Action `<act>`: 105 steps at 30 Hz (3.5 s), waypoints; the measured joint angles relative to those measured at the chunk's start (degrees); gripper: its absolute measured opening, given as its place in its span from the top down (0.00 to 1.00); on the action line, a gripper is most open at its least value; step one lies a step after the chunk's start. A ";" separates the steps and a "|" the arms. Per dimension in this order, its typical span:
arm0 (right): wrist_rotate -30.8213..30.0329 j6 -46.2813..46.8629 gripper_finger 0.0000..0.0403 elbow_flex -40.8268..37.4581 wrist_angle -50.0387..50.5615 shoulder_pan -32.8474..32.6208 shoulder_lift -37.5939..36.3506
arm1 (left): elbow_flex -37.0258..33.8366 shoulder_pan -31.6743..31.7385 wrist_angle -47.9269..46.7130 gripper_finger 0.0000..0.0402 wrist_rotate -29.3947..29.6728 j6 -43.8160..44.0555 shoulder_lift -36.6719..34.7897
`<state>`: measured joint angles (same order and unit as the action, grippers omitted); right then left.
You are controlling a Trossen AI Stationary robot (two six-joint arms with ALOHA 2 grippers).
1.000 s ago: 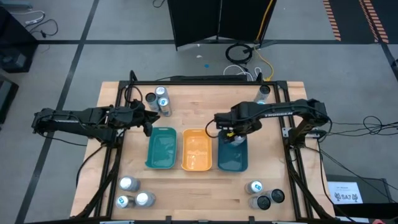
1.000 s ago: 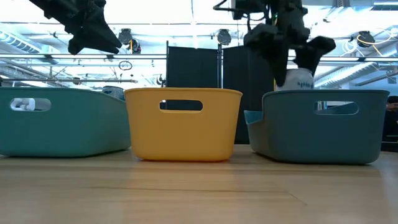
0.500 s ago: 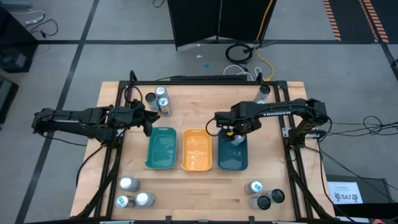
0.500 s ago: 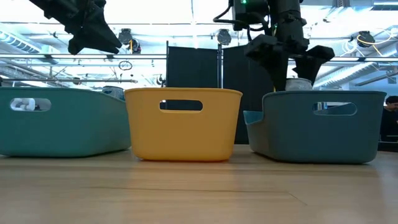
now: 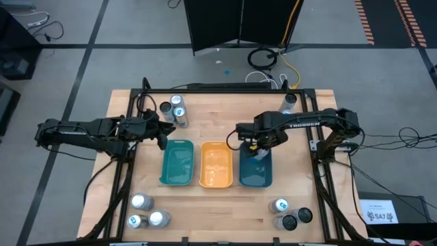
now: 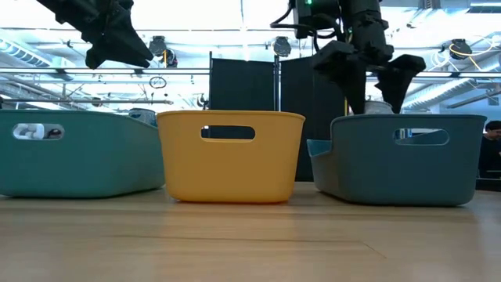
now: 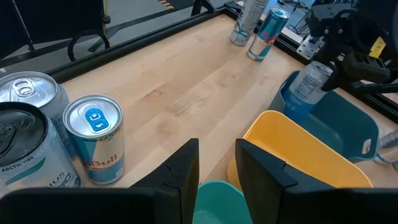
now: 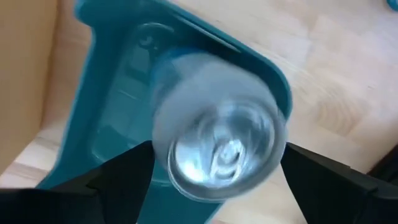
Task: Sort soda cans
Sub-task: Put the top right blue can into the yellow bin
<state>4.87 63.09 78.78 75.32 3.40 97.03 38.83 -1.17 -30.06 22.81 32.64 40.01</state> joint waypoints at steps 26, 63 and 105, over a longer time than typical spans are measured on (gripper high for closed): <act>4.10 -0.84 0.16 9.14 6.63 -0.13 0.00 | 0.00 0.01 0.02 0.71 -1.36 0.01 0.00; -22.72 -23.46 0.16 23.89 -6.22 1.48 0.00 | 0.00 0.01 0.04 0.71 -1.51 -0.09 -0.01; -23.92 14.73 0.03 5.54 14.53 6.95 -6.82 | 0.00 0.01 -0.63 0.71 -1.51 -0.39 0.00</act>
<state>-19.06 77.82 84.32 89.85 10.35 90.22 38.83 -1.16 -30.69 21.30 32.25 40.01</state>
